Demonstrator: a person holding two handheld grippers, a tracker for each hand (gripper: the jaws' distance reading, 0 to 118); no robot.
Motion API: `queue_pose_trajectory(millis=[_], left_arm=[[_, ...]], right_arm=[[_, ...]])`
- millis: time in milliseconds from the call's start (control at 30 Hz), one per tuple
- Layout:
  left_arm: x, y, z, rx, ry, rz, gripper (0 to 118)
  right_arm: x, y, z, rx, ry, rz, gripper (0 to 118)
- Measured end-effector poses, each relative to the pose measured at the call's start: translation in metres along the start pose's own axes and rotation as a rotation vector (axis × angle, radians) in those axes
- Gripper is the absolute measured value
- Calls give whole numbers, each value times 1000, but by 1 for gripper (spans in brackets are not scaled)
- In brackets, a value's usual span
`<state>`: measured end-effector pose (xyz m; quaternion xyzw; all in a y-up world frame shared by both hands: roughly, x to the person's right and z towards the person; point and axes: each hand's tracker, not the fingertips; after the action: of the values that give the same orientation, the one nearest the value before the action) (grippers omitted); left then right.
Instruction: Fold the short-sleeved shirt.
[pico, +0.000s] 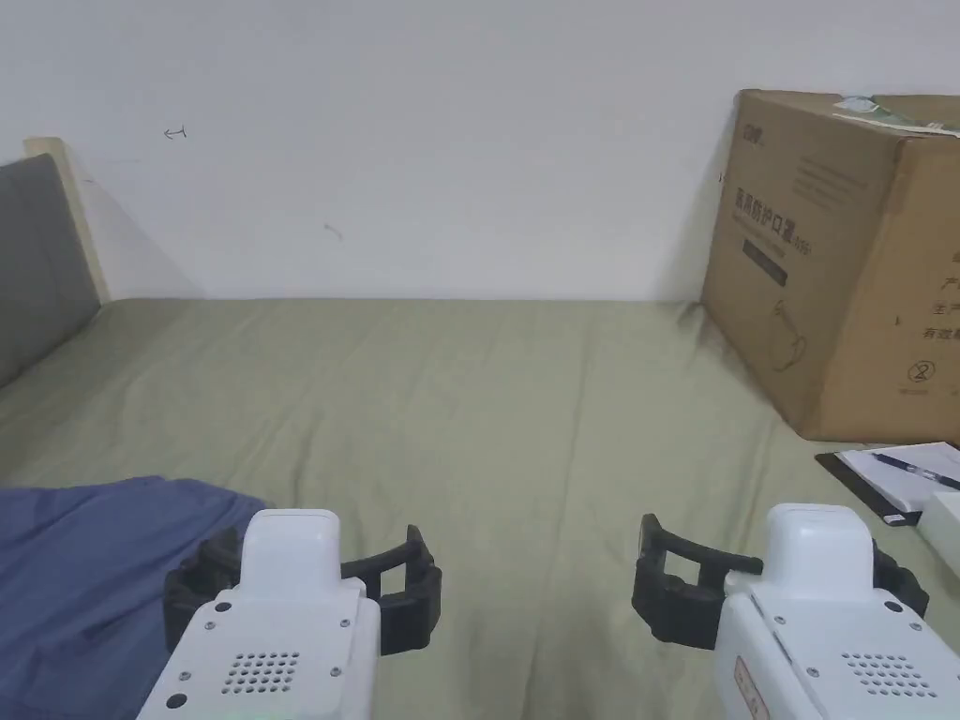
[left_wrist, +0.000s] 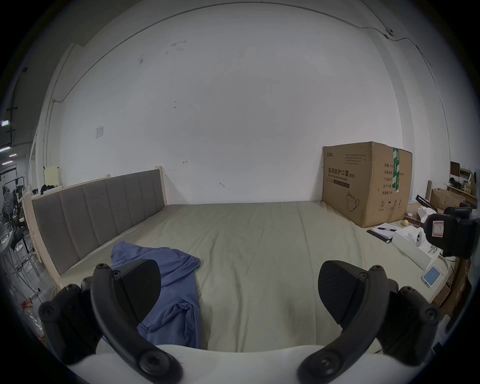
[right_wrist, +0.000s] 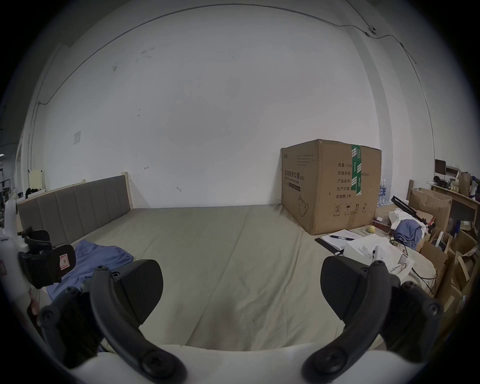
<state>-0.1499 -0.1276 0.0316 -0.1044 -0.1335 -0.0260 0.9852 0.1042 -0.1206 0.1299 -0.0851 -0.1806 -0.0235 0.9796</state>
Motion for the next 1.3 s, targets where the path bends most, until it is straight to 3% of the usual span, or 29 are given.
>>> queue_pose_trajectory(millis=[433, 467, 500, 533, 600, 667, 733, 767, 800, 833, 900, 1000, 1033, 1067, 1100, 1167, 1233, 1267, 1300], left_arm=[[-2, 2, -2, -7, -10, -2, 118], [-2, 2, -2, -8, -9, -3, 118], [0, 3, -1, -5, 1, -14, 118], [4, 4, 0, 36, 38, -96, 118], [25, 1, 2, 157, 176, -438, 118], [49, -21, -7, 293, 356, -1027, 118], [50, -53, -18, 420, 409, -1518, 118], [48, -68, -21, 486, 428, -1685, 118], [44, -74, -23, 510, 435, -1744, 118], [42, -75, -22, 509, 402, -1736, 118], [44, -62, -16, 363, 303, -1457, 118], [38, -29, -14, 113, 176, -922, 118], [26, -15, -18, 47, 114, -682, 118], [15, -10, -20, 15, 84, -475, 118], [2, -6, -21, -16, 41, -257, 118], [-23, -5, -20, -32, -25, 80, 118], [-36, -7, -15, 0, 31, 274, 118], [-38, -8, -14, 33, 47, 289, 118], [-33, -9, -11, 51, 56, 231, 118]], right_arm=[[-3, 5, -4, 1, 11, 0, 118], [-2, 4, -5, -8, 20, -17, 118], [2, 3, -8, -39, 39, -89, 118], [11, 0, -12, -77, 50, -227, 118], [34, -13, -20, -192, 52, -634, 118], [60, -48, -32, -384, 48, -1227, 118], [67, -85, -34, -531, -6, -1617, 118], [66, -100, -31, -546, -34, -1735, 118], [66, -112, -27, -551, -37, -1799, 118], [67, -116, -25, -540, -41, -1803, 118], [74, -107, -25, -490, -48, -1653, 118], [78, -70, -23, -328, -50, -1308, 118], [79, -54, -21, -249, -31, -1169, 118], [74, -40, -21, -160, 16, -1027, 118], [69, -26, -19, -80, 52, -834, 118], [46, -6, -6, 62, 5, -391, 118], [17, -8, 5, 194, -112, -7, 118], [7, -11, 7, 225, -161, 106, 118], [4, -14, 8, 218, -170, 135, 118]])
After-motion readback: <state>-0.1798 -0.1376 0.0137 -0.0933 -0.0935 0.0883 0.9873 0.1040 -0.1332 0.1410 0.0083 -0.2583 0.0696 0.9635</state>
